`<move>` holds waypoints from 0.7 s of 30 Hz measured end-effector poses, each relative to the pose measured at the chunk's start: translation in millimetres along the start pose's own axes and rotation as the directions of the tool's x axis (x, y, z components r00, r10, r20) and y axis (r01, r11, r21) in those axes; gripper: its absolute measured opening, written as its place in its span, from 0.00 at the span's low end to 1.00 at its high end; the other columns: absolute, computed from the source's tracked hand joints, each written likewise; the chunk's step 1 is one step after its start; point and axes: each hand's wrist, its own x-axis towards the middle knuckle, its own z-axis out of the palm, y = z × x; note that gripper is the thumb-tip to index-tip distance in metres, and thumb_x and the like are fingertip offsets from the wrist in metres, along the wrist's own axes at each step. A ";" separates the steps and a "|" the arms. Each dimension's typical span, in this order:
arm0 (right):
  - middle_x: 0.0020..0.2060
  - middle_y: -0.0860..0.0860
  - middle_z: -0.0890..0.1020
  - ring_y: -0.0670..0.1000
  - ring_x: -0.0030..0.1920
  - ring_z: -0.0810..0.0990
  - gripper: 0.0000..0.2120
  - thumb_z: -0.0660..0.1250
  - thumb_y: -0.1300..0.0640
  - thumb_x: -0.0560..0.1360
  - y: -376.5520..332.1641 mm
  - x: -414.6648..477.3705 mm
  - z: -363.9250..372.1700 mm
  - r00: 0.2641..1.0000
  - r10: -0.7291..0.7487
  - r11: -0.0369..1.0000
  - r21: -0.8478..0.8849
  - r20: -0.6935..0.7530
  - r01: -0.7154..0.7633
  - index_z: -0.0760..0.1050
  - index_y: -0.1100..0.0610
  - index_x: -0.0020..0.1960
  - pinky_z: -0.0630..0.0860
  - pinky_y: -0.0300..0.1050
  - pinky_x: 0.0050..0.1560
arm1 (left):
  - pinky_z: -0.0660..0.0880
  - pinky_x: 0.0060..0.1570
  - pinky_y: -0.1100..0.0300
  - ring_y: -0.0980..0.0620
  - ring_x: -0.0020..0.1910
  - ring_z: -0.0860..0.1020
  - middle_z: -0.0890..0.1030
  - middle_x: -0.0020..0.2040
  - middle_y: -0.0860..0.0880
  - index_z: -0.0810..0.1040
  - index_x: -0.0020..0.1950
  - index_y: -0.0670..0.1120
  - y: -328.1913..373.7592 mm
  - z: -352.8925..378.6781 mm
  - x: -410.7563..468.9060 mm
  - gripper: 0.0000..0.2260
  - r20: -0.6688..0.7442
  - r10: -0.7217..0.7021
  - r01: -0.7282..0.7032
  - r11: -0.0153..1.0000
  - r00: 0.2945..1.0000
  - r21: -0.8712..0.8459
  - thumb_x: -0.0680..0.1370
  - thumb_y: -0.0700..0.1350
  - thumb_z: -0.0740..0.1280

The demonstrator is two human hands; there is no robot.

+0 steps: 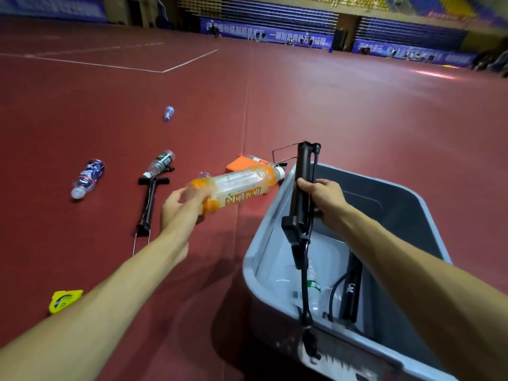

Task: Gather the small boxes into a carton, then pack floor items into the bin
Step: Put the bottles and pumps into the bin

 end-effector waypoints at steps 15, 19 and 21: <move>0.34 0.55 0.76 0.47 0.14 0.73 0.13 0.57 0.54 0.82 0.2 49.8 -44.4 0.963 0.267 0.807 0.557 -0.050 -0.195 0.69 0.60 0.42 0.66 0.33 0.14 | 0.71 0.43 0.63 0.55 0.31 0.73 0.75 0.30 0.52 0.68 0.48 0.47 -7.2 31.4 -7.7 0.17 0.261 -0.083 0.159 0.945 0.962 -0.285 0.68 0.42 0.74; 0.33 0.55 0.80 0.54 0.30 0.81 0.07 0.65 0.56 0.78 45.9 63.9 -46.8 0.936 0.322 0.877 0.417 -0.144 -0.237 0.70 0.59 0.45 0.76 0.44 0.19 | 0.73 0.48 0.60 0.51 0.38 0.77 0.78 0.37 0.48 0.69 0.55 0.46 -15.0 38.7 -7.9 0.22 0.271 -0.091 0.162 0.953 0.958 -0.254 0.65 0.45 0.73; 0.38 0.56 0.78 0.54 0.33 0.78 0.08 0.67 0.58 0.77 74.8 66.0 -44.7 0.923 0.325 0.929 0.250 -0.207 -0.271 0.69 0.59 0.44 0.77 0.46 0.19 | 0.73 0.50 0.60 0.52 0.37 0.76 0.77 0.37 0.49 0.69 0.57 0.45 -19.6 37.5 -4.8 0.25 0.275 -0.096 0.160 0.962 0.957 -0.222 0.63 0.45 0.73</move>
